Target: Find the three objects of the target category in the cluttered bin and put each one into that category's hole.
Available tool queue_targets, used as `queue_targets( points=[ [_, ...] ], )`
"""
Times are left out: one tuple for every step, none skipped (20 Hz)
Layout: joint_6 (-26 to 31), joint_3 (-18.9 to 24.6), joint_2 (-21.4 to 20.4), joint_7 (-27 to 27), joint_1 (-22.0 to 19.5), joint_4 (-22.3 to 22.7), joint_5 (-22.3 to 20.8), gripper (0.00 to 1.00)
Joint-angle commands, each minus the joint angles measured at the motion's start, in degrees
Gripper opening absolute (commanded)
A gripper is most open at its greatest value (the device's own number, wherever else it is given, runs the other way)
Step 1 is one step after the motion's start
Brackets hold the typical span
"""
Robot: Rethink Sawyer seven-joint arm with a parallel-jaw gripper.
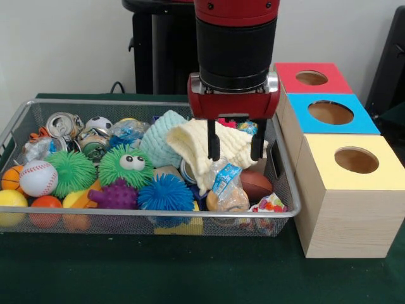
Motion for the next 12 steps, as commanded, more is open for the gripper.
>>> queue_targets(
  points=[
    [-1.4, 7.9, 3.2, -20.3, -3.2, 4.1, -4.1, 1.0],
    [-1.4, 8.2, 2.9, -20.2, -3.5, 4.8, -4.3, 1.0],
    [-1.4, 8.6, 2.7, -20.1, -3.8, 5.6, -4.4, 1.0],
    [-1.6, 8.9, 2.2, -19.7, -4.2, 6.3, -4.7, 1.0],
    [-1.5, 9.1, 1.4, -19.4, -4.6, 7.2, -5.0, 1.0],
    [-1.1, 9.2, 0.6, -19.1, -4.9, 8.2, -5.2, 1.0],
    [-1.2, 9.2, -0.9, -18.4, -5.5, 10.2, -5.3, 1.0],
    [-1.2, 9.4, -2.2, -17.9, -6.0, 11.9, -5.3, 1.0],
    [-1.2, 9.5, -3.2, -17.4, -6.4, 13.1, -5.4, 1.0],
    [-1.5, 9.7, -4.8, -17.0, -6.9, 15.2, -5.3, 1.0],
    [-1.4, 10.0, -5.6, -16.7, -7.3, 16.2, -5.3, 1.0],
    [-1.2, 10.3, -6.5, -16.5, -7.7, 17.2, -5.2, 1.0]
  ],
)
